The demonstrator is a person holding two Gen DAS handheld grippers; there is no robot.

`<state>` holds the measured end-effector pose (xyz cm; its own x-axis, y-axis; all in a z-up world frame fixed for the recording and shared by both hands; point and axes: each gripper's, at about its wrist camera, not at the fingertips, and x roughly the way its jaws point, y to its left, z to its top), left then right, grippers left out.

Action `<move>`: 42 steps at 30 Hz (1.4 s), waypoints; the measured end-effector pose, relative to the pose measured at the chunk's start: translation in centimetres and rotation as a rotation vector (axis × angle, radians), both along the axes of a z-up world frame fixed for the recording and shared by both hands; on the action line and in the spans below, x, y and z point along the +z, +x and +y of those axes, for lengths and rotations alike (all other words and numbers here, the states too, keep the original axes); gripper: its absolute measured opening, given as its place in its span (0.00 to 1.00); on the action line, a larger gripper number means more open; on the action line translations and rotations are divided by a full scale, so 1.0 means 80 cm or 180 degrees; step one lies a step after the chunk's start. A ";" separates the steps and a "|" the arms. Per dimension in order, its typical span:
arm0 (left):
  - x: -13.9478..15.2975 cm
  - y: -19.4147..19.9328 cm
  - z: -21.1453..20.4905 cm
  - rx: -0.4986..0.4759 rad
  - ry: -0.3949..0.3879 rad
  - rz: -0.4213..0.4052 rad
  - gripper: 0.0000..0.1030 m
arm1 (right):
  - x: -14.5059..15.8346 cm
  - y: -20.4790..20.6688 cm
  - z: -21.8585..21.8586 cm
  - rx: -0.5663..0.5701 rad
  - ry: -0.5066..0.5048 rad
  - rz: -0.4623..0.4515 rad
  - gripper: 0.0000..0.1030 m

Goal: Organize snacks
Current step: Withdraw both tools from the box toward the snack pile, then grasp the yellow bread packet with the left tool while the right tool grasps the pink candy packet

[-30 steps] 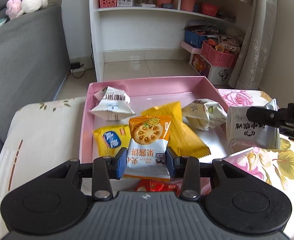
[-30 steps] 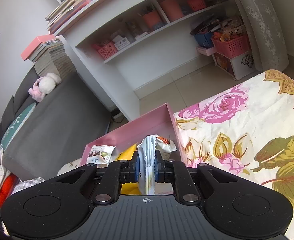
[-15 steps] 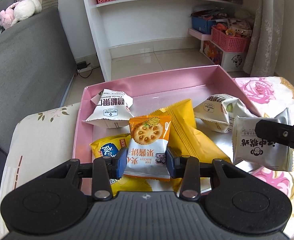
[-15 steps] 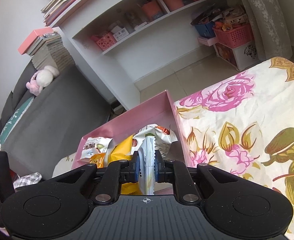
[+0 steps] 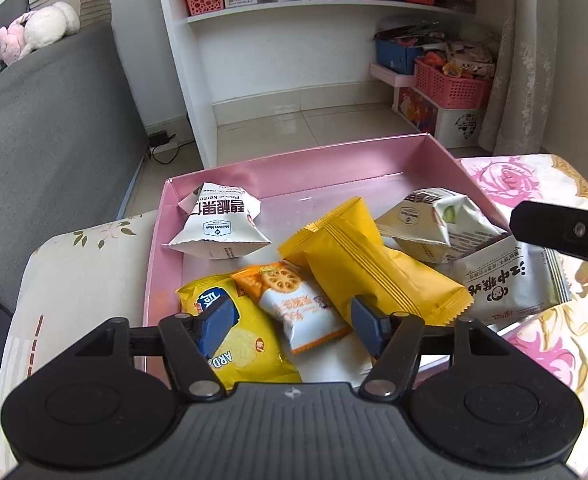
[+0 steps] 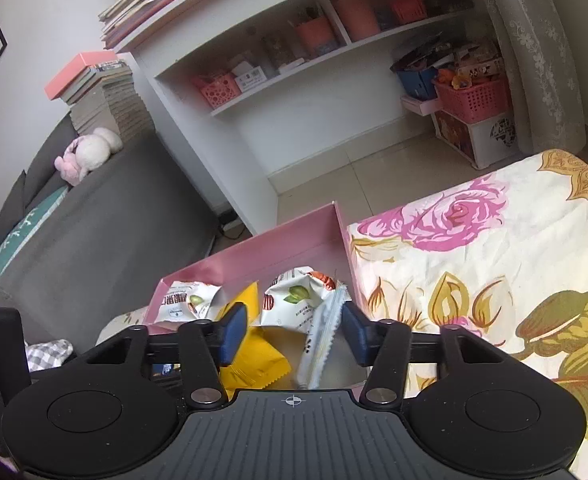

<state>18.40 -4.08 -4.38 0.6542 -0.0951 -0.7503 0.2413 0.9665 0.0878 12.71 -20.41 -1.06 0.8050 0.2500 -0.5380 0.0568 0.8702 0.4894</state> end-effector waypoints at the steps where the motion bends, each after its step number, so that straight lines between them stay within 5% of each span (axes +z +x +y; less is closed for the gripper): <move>1: 0.001 -0.002 0.001 -0.0005 -0.0007 -0.0006 0.66 | 0.002 -0.001 0.000 0.0009 -0.0021 0.0000 0.59; 27: 0.019 -0.089 0.053 -0.0073 -0.0290 -0.0003 0.98 | 0.031 -0.059 0.009 0.0364 -0.0341 -0.0025 0.91; 42: 0.001 -0.146 0.069 -0.0278 -0.0416 0.0049 0.94 | 0.012 -0.117 0.028 0.0644 -0.0764 0.0062 0.94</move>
